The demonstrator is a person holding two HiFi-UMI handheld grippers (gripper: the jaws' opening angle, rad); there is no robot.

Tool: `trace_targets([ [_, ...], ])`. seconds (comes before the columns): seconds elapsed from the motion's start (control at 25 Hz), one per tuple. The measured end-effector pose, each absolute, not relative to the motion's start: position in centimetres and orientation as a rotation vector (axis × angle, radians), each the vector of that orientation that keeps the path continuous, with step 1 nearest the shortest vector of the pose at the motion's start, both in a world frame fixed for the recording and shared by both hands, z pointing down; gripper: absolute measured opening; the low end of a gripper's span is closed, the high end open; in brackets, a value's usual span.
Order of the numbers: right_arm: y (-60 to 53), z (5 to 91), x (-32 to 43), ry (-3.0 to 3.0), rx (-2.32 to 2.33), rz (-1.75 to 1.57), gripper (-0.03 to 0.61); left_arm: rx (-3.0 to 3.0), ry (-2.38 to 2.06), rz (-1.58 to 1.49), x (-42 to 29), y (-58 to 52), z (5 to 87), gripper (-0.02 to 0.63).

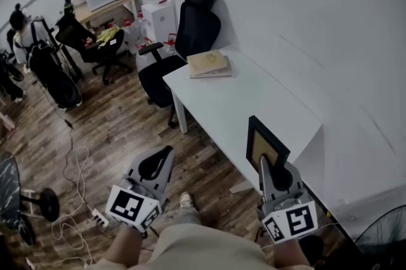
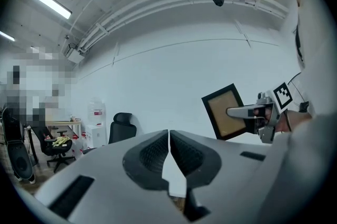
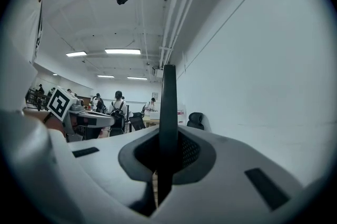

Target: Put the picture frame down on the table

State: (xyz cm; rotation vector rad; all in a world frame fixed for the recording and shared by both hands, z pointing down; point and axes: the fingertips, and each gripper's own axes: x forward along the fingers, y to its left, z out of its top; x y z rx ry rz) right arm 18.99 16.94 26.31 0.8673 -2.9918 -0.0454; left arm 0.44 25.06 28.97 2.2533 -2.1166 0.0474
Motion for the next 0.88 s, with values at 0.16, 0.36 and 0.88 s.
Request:
trace_targets([
  [0.16,14.3,26.8,15.8,-2.974,0.895,-0.009,0.031,2.286,-2.066,0.055,-2.3,22.0,29.2,0.029],
  [0.36,11.0,27.5,11.2,-2.945,0.947,0.022,0.031,2.311,-2.011,0.074,-6.8,18.8,29.9,0.029],
  [0.88,6.5,28.5,4.6,-2.901,1.05,0.073,0.031,2.367,-1.936,0.062,-14.3,14.3,31.0,0.029],
])
